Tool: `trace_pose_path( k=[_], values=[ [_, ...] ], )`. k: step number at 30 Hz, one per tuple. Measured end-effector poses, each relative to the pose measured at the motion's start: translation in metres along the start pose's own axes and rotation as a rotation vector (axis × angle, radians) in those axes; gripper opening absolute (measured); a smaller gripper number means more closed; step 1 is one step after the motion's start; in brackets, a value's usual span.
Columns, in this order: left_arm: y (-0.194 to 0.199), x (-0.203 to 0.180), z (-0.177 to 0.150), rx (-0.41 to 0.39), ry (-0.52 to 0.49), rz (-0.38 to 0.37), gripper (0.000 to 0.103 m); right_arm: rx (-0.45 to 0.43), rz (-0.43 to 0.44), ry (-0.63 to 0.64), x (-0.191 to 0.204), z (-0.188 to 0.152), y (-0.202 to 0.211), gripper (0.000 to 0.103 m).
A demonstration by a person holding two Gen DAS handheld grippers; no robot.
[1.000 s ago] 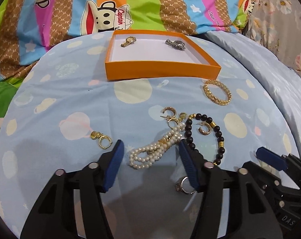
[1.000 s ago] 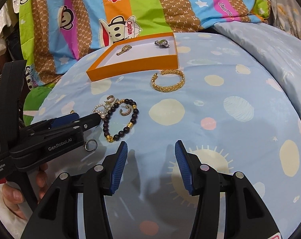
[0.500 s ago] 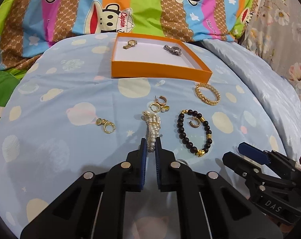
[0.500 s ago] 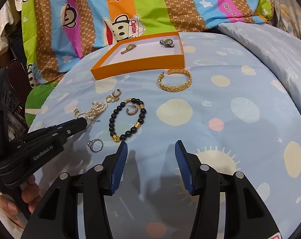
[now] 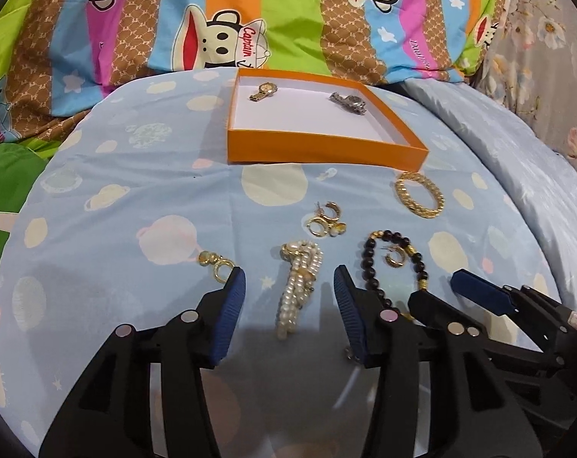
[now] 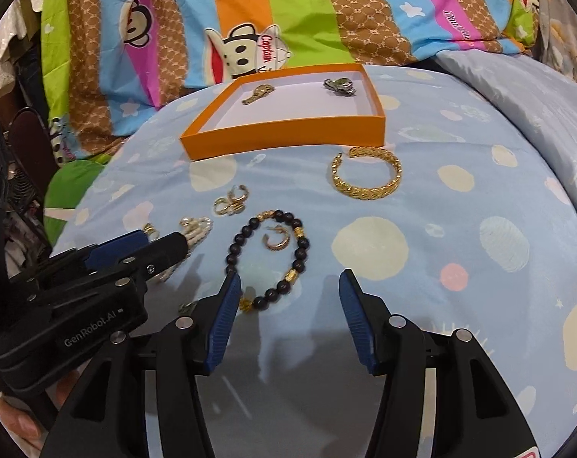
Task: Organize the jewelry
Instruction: 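Grasp the pearl bracelet with the left tool and lift it, then grasp the black bead bracelet with the right tool while the left holds the pearls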
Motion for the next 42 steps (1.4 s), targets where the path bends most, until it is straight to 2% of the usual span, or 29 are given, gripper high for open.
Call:
trace_pose_path(
  k=[2,3,5,7,14,18,26,30,32,34,40,42],
  values=[
    [-0.010,0.002,-0.002,0.038,0.010,-0.009,0.045,0.009,0.003,-0.003,0.000,0.000,-0.005,0.055],
    [-0.010,0.002,-0.001,0.031,0.009,-0.004,0.043,0.008,-0.002,0.008,0.001,0.001,-0.005,0.055],
    [-0.010,-0.001,-0.003,0.028,-0.022,0.000,0.031,0.007,-0.017,0.026,0.002,0.001,-0.006,0.055],
    [-0.010,-0.002,-0.004,0.022,-0.040,0.009,0.013,0.005,-0.017,0.029,0.003,0.001,-0.005,0.055],
    [0.007,0.004,-0.012,0.020,0.011,-0.070,0.013,-0.011,0.005,0.004,0.000,0.002,0.006,0.055],
    [0.024,0.012,-0.014,-0.024,0.012,-0.068,0.013,0.001,0.012,0.021,0.007,-0.001,0.003,0.055],
    [0.023,0.022,-0.024,-0.013,0.034,-0.066,0.013,-0.016,0.007,-0.021,0.001,0.004,0.004,0.051],
    [0.019,0.020,-0.026,-0.012,0.019,-0.067,0.013,0.013,-0.008,-0.023,-0.004,0.003,-0.005,0.030],
    [0.020,0.019,-0.026,-0.017,0.016,-0.068,0.013,0.011,-0.026,-0.009,-0.003,0.002,-0.007,0.027],
    [0.019,0.020,-0.027,-0.013,0.018,-0.070,0.013,0.011,-0.044,0.009,-0.001,0.003,-0.009,0.018],
    [0.016,0.020,-0.028,-0.002,0.023,-0.080,0.013,-0.001,-0.064,0.019,-0.003,0.010,-0.014,0.007],
    [0.016,0.020,-0.027,-0.002,0.024,-0.082,0.013,-0.009,-0.060,0.015,-0.003,0.011,-0.012,0.007]
  ],
)
Point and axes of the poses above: each gripper's, at about its wrist camera, not at the fingertips, and y roughly against the way its jaws point, x to its left, z to its top, the point moved 10 cm from there along -y, roughly the way its jaws point, and after that the axes turned 5 degrees about z, right-handed, at the moved point
